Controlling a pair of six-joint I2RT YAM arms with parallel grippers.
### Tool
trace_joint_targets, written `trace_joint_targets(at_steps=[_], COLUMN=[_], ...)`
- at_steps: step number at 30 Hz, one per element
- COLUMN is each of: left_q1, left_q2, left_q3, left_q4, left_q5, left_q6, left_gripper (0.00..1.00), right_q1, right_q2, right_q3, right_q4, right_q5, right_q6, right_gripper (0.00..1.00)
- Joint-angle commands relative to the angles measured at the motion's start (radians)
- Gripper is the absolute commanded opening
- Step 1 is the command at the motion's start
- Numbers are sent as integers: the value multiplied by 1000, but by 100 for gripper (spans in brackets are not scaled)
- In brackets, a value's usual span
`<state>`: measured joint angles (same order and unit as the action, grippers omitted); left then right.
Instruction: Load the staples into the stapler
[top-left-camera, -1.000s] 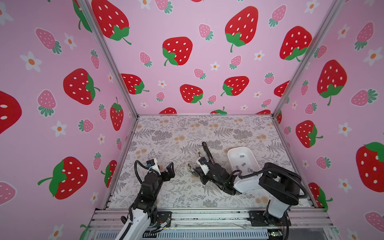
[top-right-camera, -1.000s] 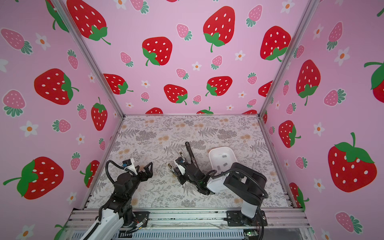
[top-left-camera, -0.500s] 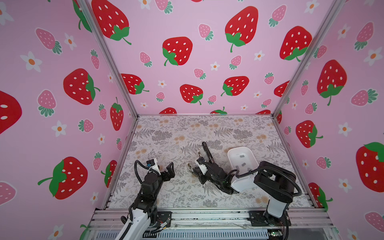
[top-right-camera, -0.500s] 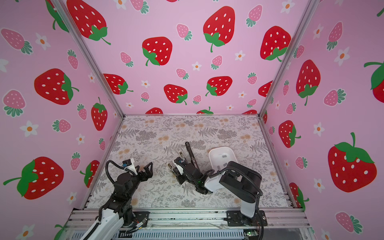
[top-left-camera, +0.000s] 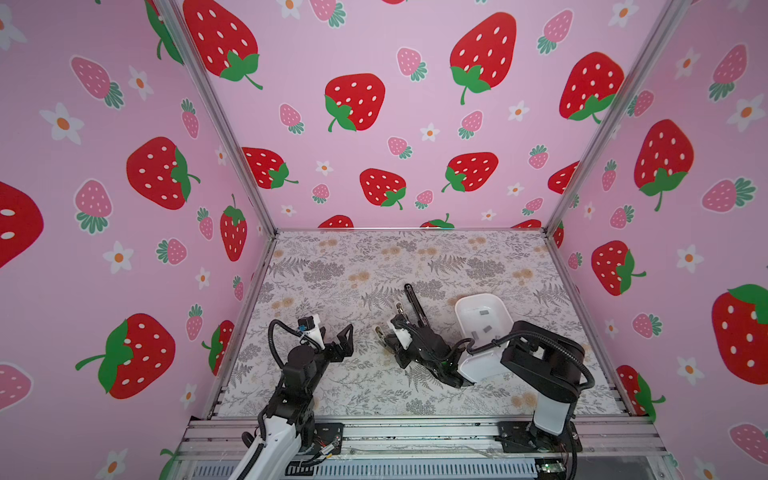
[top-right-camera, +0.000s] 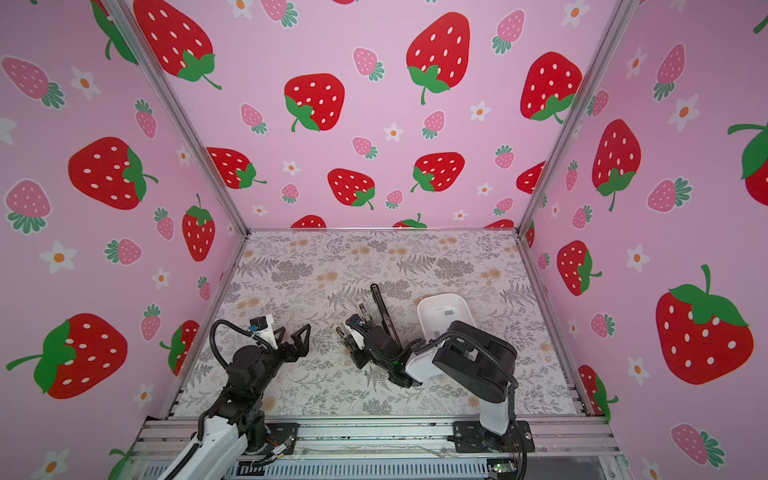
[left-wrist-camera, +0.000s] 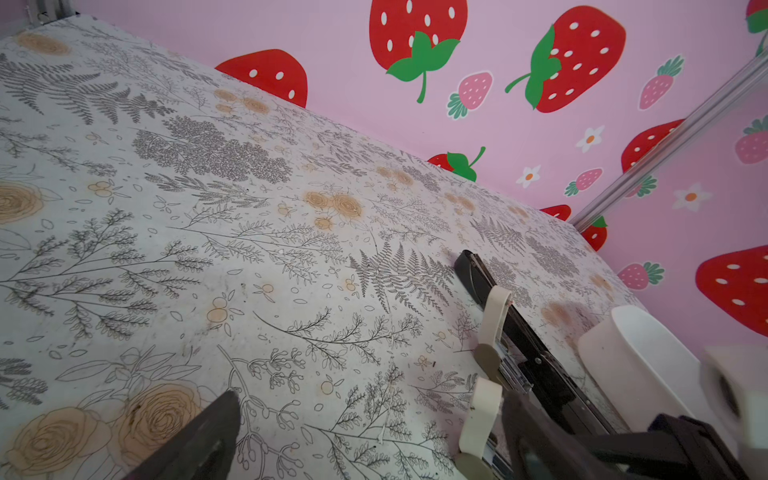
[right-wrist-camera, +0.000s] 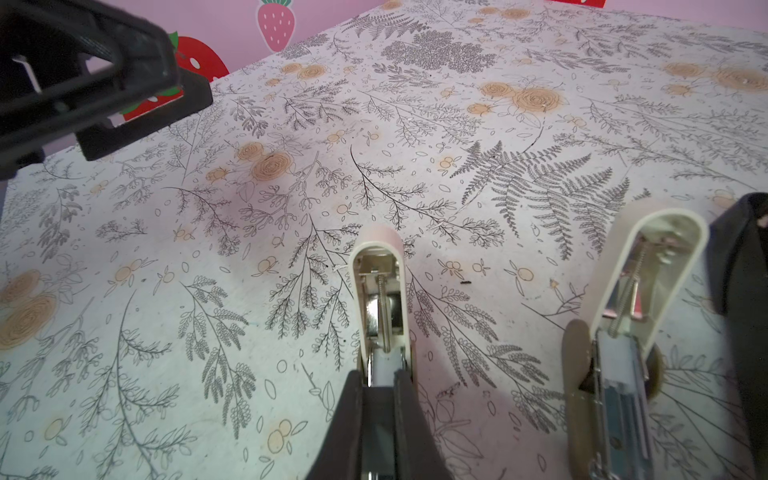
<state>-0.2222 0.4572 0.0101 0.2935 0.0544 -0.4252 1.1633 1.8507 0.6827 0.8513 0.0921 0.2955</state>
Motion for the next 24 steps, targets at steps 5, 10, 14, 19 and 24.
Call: trace_joint_targets(at_steps=[5,10,14,19,24], left_q1=[-5,-6,-7,-9,-9], left_q2=[18,37,39,35,33], left_q3=[3,7,6,6,5], left_q4=[76,84,84,83,81], left_q5=[59,59,56,54,50], left_q6=[23,23,23,23,22], left_gripper=[99,99,99,99,99], right_q1=[4,4,3,1,1], right_q2=[29,41,42,49,53], right_q3=[27,40,43,47,48], right_q4=[8,-4,-10,-17,-22], right_q5=[7,12,18,21,20], right_q6=[12,8,6,2,-1], right_gripper=[12,12,12,12,12])
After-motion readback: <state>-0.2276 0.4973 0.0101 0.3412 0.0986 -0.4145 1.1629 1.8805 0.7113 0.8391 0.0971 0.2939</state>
